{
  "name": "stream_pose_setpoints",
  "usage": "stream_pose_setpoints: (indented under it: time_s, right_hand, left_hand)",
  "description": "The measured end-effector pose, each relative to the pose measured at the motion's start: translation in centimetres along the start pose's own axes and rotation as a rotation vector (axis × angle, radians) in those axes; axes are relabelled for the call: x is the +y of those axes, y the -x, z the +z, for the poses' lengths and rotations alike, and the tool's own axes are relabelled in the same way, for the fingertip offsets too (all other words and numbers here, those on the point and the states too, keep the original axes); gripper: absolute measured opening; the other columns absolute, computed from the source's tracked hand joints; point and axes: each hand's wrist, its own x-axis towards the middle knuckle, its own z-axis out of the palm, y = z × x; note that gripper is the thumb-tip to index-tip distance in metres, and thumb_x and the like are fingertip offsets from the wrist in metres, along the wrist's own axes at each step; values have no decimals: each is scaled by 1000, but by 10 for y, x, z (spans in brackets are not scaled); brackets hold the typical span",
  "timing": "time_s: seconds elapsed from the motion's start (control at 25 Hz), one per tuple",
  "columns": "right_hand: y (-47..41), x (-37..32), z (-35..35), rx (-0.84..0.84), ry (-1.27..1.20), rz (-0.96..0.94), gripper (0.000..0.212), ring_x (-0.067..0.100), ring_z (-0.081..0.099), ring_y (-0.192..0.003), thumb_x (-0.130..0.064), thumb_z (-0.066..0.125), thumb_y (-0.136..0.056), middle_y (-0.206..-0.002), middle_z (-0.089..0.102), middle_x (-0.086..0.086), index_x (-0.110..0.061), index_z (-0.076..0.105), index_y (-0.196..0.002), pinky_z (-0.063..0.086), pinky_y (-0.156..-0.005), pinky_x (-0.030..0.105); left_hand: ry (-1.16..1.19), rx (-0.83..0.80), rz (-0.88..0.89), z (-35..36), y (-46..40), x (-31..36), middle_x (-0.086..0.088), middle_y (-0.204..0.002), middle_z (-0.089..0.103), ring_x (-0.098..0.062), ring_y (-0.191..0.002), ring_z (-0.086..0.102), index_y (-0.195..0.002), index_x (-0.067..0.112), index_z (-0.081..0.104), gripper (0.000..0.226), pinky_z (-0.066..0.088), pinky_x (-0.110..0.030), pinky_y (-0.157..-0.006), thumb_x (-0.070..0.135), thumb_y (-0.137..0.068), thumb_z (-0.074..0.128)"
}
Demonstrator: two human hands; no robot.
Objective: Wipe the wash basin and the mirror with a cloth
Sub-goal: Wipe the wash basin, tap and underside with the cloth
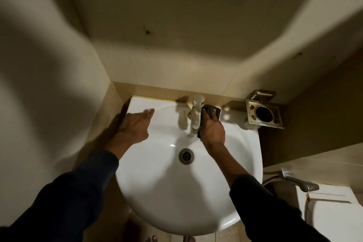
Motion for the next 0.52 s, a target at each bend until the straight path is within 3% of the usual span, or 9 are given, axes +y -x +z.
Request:
stream_pose_setpoints:
  time_s: [0.12,0.2,0.32,0.52]
  right_hand:
    - [-1,32,-15,-58,168,-155,90,36,61,-109,-5,75,-75,-156,28,10,-28,30,-150,56,-75,40]
    - [2,56,-22,-9,203,-58,79,35,62,-105,-3,69,-80,-149,38,12,-25,34,-147,56,-76,40]
    - [11,47,-19,46,124,153,69,34,62,-105,-6,63,-88,-140,46,19,-20,32,-148,54,-82,40]
    - [10,14,-11,-98,69,-104,88,36,59,-115,-3,69,-78,-160,18,14,-27,26,-151,52,-85,37]
  left_hand:
    - [-21,12,4,0,0,-3,-3,-163,22,-22,-124,56,-156,16,8,80,46,-33,-99,12,-89,50]
    - [-28,22,15,-2,-2,-2,-2,-162,23,-21,-119,59,-156,16,9,78,47,-32,-94,11,-89,49]
    - [-45,8,13,-1,-1,0,-3,-163,19,-20,-127,54,-156,18,10,76,45,-31,-98,11,-90,48]
    - [-51,22,28,5,1,-4,-3,-164,16,-18,-140,41,-156,19,12,76,40,-31,-108,11,-91,49]
